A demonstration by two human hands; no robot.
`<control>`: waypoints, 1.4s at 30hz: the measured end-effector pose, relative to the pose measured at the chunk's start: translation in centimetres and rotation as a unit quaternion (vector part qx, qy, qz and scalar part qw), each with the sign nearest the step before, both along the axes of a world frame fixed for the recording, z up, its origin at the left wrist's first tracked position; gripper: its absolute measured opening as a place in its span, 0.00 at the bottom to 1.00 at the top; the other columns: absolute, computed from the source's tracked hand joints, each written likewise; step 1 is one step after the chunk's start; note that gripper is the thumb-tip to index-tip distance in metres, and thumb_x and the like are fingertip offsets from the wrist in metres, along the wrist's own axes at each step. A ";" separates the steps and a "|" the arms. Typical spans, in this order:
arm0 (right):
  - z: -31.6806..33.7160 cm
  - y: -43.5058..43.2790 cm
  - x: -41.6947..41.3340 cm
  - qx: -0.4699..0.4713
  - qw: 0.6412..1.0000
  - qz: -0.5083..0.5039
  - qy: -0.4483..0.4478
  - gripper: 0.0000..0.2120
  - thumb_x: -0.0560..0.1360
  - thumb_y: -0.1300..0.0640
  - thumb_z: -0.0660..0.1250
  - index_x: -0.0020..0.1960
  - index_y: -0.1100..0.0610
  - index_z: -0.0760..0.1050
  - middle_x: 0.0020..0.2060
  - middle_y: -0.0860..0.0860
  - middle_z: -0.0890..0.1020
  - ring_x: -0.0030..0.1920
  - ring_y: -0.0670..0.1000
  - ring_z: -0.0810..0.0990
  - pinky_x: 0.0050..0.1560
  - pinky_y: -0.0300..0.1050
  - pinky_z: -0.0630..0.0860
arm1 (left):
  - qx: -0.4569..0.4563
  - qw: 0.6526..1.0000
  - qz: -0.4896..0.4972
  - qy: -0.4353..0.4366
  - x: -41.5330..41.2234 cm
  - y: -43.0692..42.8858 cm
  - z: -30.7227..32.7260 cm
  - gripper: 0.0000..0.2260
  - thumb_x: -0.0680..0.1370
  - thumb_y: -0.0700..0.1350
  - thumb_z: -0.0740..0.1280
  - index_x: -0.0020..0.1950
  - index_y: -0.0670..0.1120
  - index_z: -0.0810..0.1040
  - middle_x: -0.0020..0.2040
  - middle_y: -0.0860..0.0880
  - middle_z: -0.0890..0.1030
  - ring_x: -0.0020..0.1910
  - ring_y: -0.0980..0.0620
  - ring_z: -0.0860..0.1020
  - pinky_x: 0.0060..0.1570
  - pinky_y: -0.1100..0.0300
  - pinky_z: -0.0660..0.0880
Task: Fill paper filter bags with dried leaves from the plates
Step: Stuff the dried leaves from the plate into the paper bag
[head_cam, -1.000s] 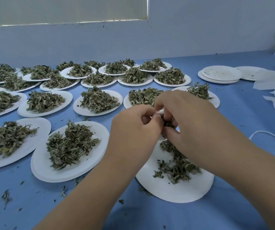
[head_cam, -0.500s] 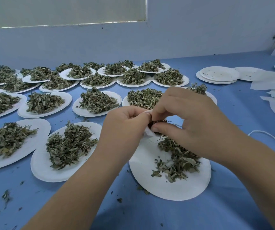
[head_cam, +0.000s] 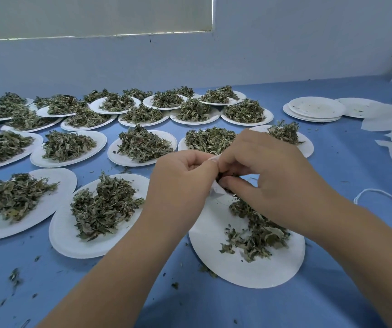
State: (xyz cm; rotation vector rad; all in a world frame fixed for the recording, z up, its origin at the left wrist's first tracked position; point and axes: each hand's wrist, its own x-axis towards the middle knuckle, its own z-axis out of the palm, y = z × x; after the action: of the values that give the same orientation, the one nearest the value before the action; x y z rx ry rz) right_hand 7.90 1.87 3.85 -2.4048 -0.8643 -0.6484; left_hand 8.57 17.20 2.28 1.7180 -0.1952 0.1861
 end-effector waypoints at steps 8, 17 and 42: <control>0.2 -0.3 -0.3 0.085 0.996 0.042 0.004 0.07 0.72 0.65 0.71 0.48 0.56 0.81 0.42 0.44 0.81 0.46 0.44 0.80 0.48 0.41 0.78 | -0.039 0.999 -0.003 0.011 0.1 0.4 0.1 0.12 0.76 0.40 0.67 0.33 0.47 0.81 0.21 0.55 0.64 0.20 0.56 0.60 0.24 0.66 0.58; 1.3 -0.5 -0.8 0.257 0.960 0.041 0.104 0.08 0.74 0.63 0.67 0.46 0.50 0.80 0.45 0.45 0.84 0.51 0.46 0.82 0.55 0.46 0.78 | -0.092 0.995 0.009 0.040 0.4 0.8 0.0 0.11 0.77 0.42 0.69 0.35 0.41 0.80 0.21 0.53 0.63 0.19 0.55 0.58 0.22 0.65 0.58; 0.2 0.1 -0.4 0.046 0.996 -0.072 -0.003 0.06 0.69 0.63 0.74 0.41 0.53 0.81 0.34 0.41 0.76 0.34 0.38 0.73 0.39 0.30 0.69 | 0.005 0.998 0.027 -0.065 -0.6 0.0 0.2 0.10 0.77 0.41 0.67 0.37 0.48 0.82 0.19 0.57 0.68 0.19 0.60 0.65 0.22 0.70 0.61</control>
State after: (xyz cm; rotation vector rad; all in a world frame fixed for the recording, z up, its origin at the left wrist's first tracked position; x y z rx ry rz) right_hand 7.51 2.00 4.02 -2.3974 -0.6523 -0.7328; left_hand 7.97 17.18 2.50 1.7236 -0.2448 0.3374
